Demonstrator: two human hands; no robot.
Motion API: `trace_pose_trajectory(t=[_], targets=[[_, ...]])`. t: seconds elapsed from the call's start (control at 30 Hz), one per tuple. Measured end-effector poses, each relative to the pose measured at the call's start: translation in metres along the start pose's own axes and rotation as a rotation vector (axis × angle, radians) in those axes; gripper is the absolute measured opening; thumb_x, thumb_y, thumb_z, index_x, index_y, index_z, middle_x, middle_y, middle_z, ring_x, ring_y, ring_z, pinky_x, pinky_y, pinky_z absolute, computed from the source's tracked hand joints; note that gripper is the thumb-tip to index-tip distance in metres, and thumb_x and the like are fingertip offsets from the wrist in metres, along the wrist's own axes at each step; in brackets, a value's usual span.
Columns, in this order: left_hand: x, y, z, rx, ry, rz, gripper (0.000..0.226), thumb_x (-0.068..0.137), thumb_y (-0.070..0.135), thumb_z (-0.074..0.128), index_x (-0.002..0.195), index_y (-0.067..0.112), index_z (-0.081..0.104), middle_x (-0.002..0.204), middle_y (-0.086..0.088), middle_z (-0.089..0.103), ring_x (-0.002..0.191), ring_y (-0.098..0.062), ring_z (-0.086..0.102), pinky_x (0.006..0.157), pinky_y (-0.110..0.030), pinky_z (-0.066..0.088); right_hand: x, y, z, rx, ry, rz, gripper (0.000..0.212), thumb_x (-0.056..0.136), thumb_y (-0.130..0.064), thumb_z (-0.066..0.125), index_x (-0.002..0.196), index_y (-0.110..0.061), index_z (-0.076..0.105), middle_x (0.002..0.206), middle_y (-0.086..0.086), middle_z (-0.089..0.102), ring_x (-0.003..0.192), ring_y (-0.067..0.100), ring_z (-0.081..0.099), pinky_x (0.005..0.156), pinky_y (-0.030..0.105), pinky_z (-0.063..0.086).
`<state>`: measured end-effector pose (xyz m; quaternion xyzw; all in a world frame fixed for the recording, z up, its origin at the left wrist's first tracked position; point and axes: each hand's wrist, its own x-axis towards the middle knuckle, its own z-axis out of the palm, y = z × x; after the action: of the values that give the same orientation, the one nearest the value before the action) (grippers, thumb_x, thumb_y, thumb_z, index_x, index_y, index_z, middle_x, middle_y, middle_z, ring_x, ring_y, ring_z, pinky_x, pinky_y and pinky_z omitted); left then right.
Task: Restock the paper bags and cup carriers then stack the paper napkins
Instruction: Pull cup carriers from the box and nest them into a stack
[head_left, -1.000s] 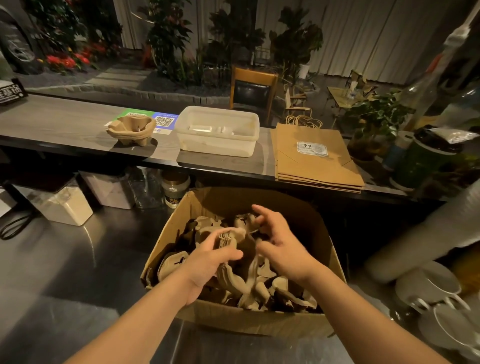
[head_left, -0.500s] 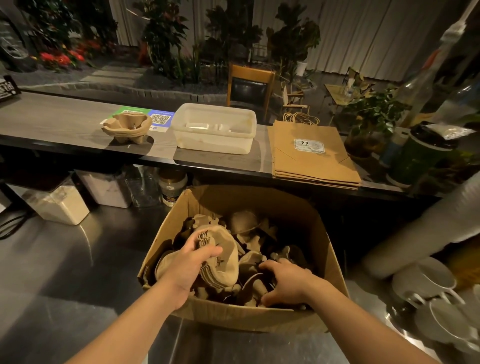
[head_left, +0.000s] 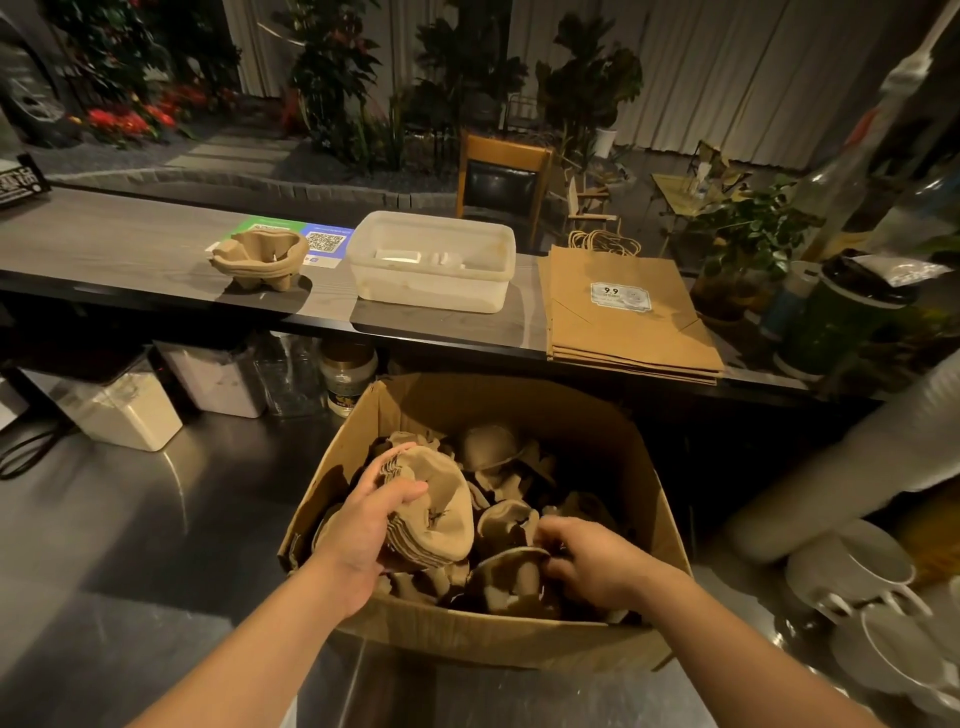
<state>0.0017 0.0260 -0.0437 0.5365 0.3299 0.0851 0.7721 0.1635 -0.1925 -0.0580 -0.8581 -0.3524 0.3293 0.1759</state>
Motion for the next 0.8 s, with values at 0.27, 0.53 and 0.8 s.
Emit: trace_pose_trajectory(t=[0.27, 0.53, 0.8], targets=[[-0.001, 0.002, 0.003, -0.013, 0.025, -0.041, 0.034, 0.095, 0.031, 0.065, 0.127, 0.043, 0.063, 0.124, -0.007, 0.071, 0.116, -0.033, 0.065, 0.088, -0.049, 0.055, -0.014, -0.01, -0.014, 0.419, 0.33, -0.038, 0.027, 0.103, -0.018, 0.056, 0.107, -0.044, 0.061, 0.104, -0.016, 0.069, 0.096, -0.001, 0.066, 0.078, 0.019, 0.054], [0.003, 0.009, 0.002, -0.03, -0.035, -0.278, 0.059, 0.073, 0.054, 0.071, 0.127, 0.031, 0.069, 0.12, -0.014, 0.075, 0.117, -0.042, 0.065, 0.098, -0.062, 0.054, -0.018, -0.027, -0.005, 0.334, 0.725, -0.328, 0.037, 0.087, -0.008, 0.076, 0.099, -0.042, 0.073, 0.105, -0.017, 0.053, 0.101, 0.005, 0.057, 0.078, 0.015, 0.055], [0.004, 0.007, 0.001, -0.079, -0.121, -0.345, 0.056, 0.084, 0.06, 0.062, 0.119, 0.02, 0.077, 0.123, -0.022, 0.073, 0.121, -0.046, 0.063, 0.104, -0.065, 0.049, -0.017, -0.032, 0.006, 0.11, 0.834, -0.606, 0.028, 0.085, -0.011, 0.076, 0.109, -0.027, 0.077, 0.107, -0.015, 0.061, 0.097, 0.002, 0.065, 0.077, 0.014, 0.058]])
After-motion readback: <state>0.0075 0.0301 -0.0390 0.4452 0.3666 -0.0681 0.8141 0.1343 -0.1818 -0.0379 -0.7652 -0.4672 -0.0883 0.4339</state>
